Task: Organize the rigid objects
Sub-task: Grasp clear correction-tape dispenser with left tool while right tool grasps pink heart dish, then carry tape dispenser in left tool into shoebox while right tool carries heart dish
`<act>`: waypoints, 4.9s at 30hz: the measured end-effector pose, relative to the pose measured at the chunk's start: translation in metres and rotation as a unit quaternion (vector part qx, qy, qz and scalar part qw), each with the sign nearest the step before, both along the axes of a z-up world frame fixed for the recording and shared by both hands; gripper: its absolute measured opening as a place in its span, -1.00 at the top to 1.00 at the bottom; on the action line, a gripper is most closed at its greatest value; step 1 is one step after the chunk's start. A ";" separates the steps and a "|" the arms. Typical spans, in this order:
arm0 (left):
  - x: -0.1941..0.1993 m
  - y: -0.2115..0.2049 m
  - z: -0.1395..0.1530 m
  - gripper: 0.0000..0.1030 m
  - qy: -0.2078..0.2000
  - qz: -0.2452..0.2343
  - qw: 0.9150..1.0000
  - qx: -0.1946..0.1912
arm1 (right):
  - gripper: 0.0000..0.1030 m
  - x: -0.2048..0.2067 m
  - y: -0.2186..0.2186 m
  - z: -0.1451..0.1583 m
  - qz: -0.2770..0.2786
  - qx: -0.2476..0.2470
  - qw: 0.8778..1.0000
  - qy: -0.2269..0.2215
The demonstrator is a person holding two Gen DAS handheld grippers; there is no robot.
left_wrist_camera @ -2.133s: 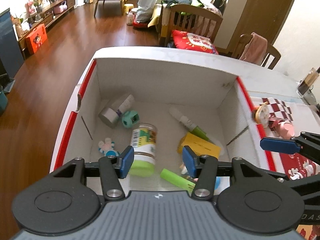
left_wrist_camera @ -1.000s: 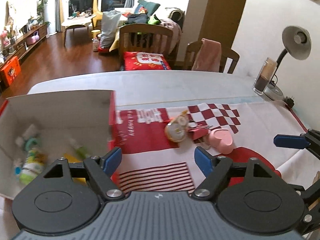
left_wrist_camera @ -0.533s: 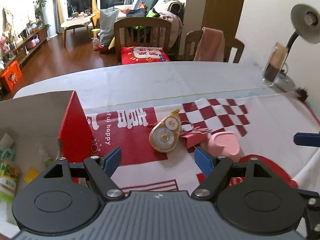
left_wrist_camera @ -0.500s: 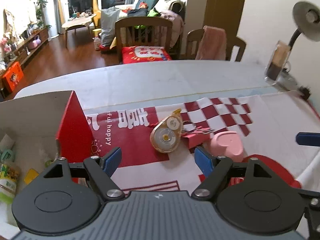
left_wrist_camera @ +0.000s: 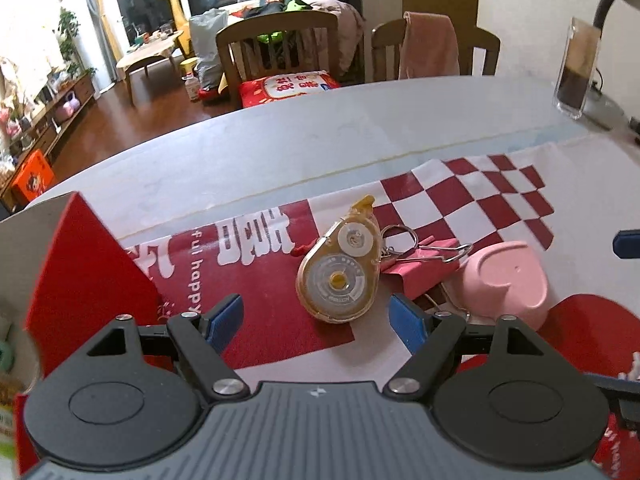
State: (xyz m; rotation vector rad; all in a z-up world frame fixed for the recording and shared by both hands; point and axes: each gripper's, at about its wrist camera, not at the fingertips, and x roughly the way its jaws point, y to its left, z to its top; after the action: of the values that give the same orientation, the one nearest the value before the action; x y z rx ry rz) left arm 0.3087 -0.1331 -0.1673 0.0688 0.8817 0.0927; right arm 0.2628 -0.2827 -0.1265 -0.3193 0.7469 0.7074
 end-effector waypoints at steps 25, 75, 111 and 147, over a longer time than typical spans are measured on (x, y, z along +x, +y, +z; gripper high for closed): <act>0.033 0.001 -0.021 -0.46 -0.020 -0.035 0.999 -0.006 | -0.47 0.035 0.018 -0.045 0.009 -0.028 0.999 -0.019; -0.135 0.023 0.096 0.03 -0.033 -0.003 0.994 -0.108 | -0.22 -0.103 0.039 0.090 -0.041 0.026 0.999 -0.014; -0.196 0.229 0.120 0.03 -0.047 0.068 0.992 -0.097 | -0.22 -0.124 0.238 0.088 0.021 0.006 1.000 -0.014; -0.081 0.293 0.041 0.03 0.085 0.057 0.992 -0.078 | -0.22 -0.076 0.336 0.016 0.032 -0.089 0.994 0.056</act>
State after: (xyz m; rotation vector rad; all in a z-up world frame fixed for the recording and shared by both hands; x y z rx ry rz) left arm 0.2279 0.1597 -0.1264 -0.1209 1.0610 0.1259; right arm 0.1872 0.0534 -0.1104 -0.4696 0.9113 0.7243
